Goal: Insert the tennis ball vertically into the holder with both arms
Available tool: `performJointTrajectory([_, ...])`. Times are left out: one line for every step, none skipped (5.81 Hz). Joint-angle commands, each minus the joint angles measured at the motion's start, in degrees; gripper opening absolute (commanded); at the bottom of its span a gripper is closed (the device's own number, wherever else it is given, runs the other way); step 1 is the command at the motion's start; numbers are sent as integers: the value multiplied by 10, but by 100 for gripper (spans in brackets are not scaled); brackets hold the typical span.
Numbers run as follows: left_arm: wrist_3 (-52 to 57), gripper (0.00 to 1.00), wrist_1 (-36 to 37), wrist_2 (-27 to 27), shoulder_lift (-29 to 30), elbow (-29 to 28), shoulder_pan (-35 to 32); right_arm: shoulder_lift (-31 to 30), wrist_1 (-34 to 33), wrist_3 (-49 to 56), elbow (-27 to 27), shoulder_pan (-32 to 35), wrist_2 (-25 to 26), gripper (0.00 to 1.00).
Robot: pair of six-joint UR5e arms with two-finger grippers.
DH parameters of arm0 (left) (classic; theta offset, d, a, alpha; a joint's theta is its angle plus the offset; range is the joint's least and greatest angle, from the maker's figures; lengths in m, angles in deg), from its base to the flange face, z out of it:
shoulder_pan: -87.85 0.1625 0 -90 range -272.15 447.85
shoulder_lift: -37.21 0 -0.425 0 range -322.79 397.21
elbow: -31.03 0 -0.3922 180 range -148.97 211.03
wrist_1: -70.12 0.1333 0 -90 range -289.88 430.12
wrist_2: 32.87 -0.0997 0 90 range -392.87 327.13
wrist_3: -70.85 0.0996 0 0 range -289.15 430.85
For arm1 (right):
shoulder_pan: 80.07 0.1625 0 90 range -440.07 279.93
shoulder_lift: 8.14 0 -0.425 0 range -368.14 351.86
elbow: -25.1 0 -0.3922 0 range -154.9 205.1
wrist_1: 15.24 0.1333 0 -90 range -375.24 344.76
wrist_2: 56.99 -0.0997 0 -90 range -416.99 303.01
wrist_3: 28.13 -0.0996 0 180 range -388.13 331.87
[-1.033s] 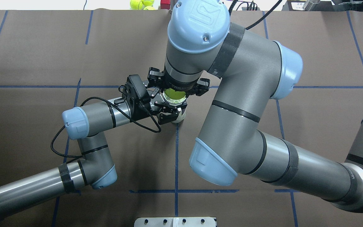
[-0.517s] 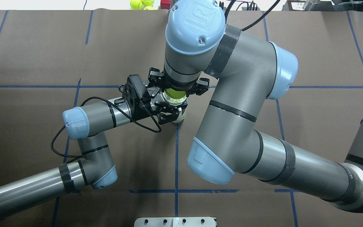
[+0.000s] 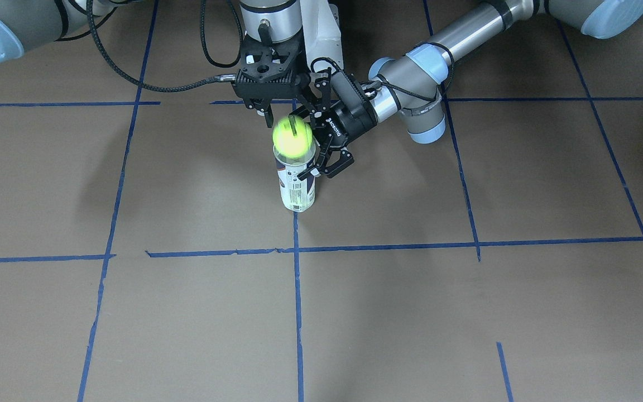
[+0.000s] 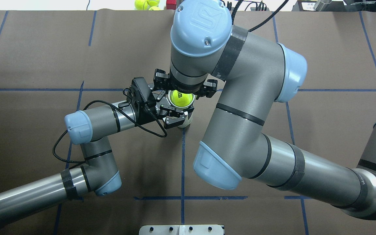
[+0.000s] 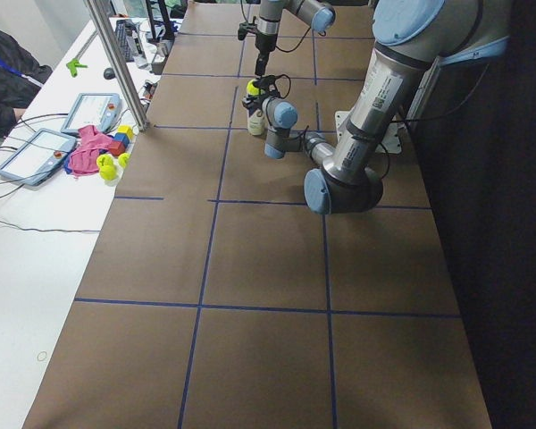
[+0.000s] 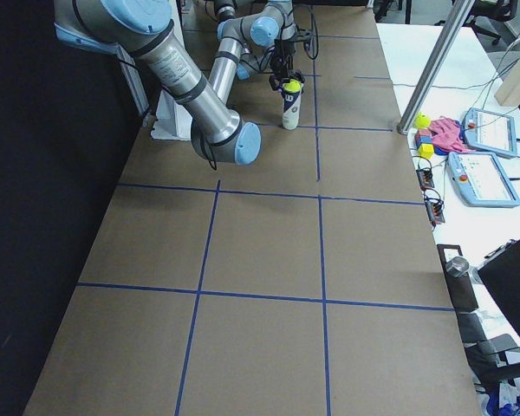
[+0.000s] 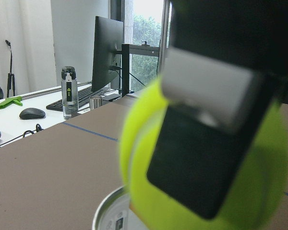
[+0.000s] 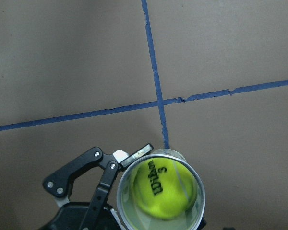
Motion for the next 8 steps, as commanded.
performJointTrajectory([0,85,-1,0,0,0,0,0,0,1,0,0,1,87])
performJointTrajectory([0,85,-1,1,0,0,0,0,-1,9,1,0,0,100])
performJointTrajectory([0,85,-2,0,0,0,-1,-1,-1,45,2,8,-5,100])
performJointTrajectory([0,86,-3,0,0,1,-2,-5,-1,77,3,37,-44,100])
performJointTrajectory([0,87,-3,0,-1,3,-3,-16,-2,114,6,84,-102,100])
performJointTrajectory([0,87,-4,1,-1,5,-5,-50,-2,170,17,121,-125,100])
performJointTrajectory([-17,87,-5,1,-1,10,-8,-81,-2,224,21,148,-142,100])
performJointTrajectory([-18,88,-5,1,-1,29,-12,-105,-1,264,21,161,-143,100])
